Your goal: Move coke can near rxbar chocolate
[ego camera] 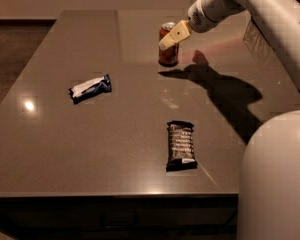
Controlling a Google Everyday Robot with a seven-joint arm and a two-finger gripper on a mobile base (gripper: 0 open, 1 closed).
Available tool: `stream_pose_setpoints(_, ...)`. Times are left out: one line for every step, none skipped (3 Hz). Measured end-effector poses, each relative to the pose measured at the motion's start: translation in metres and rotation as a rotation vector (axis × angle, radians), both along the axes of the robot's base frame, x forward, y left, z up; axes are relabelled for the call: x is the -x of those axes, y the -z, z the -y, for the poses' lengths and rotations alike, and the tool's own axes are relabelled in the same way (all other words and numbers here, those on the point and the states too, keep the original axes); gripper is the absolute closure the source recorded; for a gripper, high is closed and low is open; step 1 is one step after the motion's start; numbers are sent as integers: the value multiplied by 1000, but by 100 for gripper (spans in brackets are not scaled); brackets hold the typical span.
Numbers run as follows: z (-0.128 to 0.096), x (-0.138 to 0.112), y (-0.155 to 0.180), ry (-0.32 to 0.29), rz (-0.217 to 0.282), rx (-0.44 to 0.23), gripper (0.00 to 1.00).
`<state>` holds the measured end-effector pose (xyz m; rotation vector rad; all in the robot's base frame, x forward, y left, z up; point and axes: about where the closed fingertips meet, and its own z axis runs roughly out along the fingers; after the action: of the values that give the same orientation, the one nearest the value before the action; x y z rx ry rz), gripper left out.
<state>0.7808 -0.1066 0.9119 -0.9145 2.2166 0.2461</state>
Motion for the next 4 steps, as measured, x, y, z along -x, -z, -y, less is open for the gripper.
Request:
stream_pose_setpoints(-12, -4, 2, -22, -6, -15, 12)
stream_pose_setpoints(-20, -3, 2, -40, -15, -24, 36)
stream_pose_setpoints(-24, 3, -5, -62, -8, -29, 58)
stream_pose_setpoints(-23, 26, -20, -100, 16, -31, 82)
